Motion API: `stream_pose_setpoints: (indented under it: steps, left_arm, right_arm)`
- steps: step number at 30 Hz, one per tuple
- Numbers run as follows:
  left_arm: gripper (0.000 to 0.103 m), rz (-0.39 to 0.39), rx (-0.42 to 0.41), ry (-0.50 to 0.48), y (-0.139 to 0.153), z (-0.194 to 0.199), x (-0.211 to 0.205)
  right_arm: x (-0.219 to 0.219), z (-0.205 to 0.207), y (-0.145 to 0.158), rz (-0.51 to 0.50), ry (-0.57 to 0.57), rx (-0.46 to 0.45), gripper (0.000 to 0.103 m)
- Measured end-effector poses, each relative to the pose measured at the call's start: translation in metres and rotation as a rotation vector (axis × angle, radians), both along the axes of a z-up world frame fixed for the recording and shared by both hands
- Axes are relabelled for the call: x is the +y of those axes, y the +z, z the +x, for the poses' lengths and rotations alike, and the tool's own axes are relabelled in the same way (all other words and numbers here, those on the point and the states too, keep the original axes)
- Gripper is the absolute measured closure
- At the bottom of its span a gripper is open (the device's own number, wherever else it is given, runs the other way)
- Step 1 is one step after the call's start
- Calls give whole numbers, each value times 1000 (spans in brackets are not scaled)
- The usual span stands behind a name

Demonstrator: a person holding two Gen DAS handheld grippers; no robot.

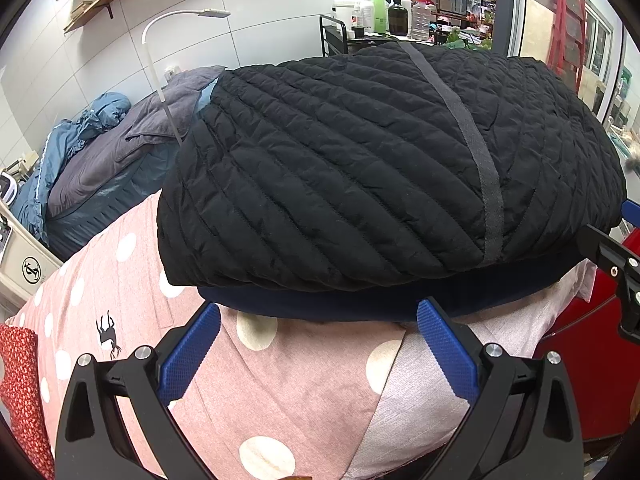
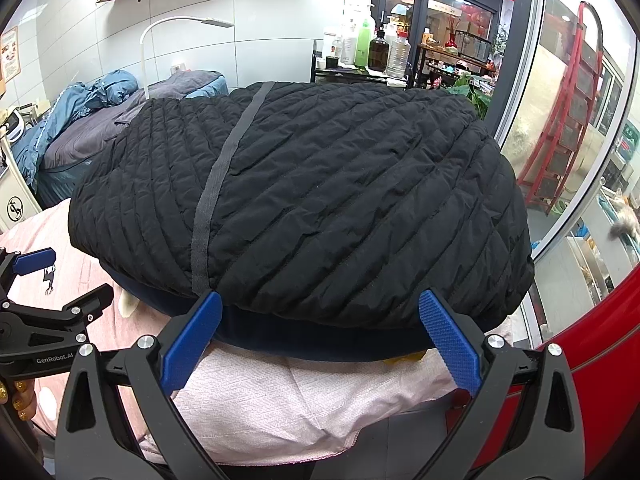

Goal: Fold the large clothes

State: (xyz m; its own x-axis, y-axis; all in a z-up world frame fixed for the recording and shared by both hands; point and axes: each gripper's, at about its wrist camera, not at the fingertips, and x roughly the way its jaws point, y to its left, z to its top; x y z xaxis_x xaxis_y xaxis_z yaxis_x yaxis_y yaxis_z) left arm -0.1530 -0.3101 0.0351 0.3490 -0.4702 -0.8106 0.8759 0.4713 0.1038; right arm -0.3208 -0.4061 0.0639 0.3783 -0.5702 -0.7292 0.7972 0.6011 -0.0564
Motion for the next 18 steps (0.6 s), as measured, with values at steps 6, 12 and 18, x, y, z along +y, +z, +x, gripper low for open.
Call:
stream_pose_setpoints:
  steps: [6,12,18]
  left_arm:
    - [6,2,-2,1,0,-1,-1]
    - [6,1,-2,1,0,-1,-1]
    - [6,1,-4,1,0,-1,-1]
  right_arm:
    - [0,0,0,-1,2,1,6]
    - [1,0,0,-2,3,1,6]
    - [1,0,0,-1,2,1,6]
